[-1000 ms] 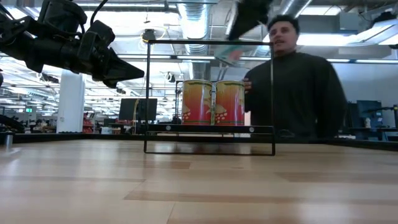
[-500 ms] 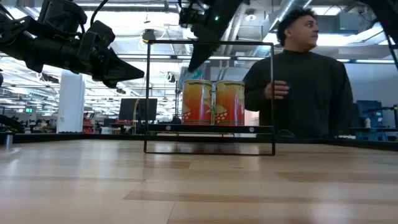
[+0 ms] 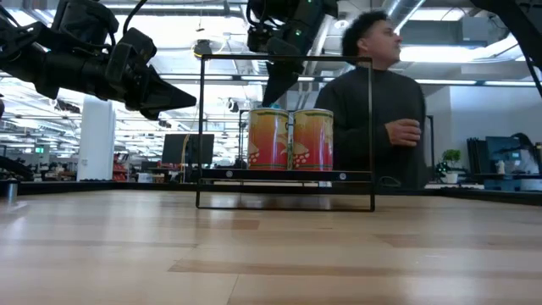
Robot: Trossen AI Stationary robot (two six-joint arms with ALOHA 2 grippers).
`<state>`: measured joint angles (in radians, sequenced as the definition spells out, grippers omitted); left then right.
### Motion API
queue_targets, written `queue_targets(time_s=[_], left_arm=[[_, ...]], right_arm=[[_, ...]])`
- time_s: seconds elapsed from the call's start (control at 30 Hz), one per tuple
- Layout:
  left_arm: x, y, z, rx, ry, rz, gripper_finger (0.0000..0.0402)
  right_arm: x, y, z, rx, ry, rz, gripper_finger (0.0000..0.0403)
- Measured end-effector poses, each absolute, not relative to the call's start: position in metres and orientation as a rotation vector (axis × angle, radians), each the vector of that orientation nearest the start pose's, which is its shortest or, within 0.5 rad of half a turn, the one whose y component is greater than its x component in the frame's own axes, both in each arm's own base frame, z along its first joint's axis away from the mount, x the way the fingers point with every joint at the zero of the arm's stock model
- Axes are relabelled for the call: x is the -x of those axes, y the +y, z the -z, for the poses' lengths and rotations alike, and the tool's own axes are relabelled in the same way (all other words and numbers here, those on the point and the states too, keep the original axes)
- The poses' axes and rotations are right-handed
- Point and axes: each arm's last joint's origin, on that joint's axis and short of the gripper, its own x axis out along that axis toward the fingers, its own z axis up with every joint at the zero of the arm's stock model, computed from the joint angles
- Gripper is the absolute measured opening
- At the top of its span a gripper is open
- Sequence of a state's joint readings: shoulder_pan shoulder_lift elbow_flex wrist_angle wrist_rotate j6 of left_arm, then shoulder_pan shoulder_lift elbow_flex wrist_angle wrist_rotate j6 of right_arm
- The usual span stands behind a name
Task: Pick and place cans onto a shelf
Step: Put the small canned carrots on the shelf
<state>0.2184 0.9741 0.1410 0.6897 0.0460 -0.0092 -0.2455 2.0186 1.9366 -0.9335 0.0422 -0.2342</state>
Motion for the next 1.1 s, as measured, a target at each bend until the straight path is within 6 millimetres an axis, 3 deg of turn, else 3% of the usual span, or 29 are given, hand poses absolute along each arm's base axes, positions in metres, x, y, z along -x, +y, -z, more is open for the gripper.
queue_targets(time_s=[0.27,0.43,0.8,1.1], left_arm=[[-0.172,0.037,-0.172,0.003,0.104,-0.172,0.0004],[-0.174,0.037,-0.199,-0.095,0.049,-0.170,0.0019],[-0.188,0.040,-0.261,-0.404,0.368,-0.108,0.0115],[-0.206,0.032,-0.263,-0.474,0.468,-0.026,0.0128]], right_arm=[[-0.423,-0.095,-0.303,0.271,1.026,0.036,0.0017],[-0.426,-0.084,-0.305,0.401,1.002,-0.043,0.0017],[-0.434,-0.071,-0.306,0.526,0.930,-0.161,0.0013],[-0.438,-0.058,-0.305,0.553,0.891,-0.257,0.0012]])
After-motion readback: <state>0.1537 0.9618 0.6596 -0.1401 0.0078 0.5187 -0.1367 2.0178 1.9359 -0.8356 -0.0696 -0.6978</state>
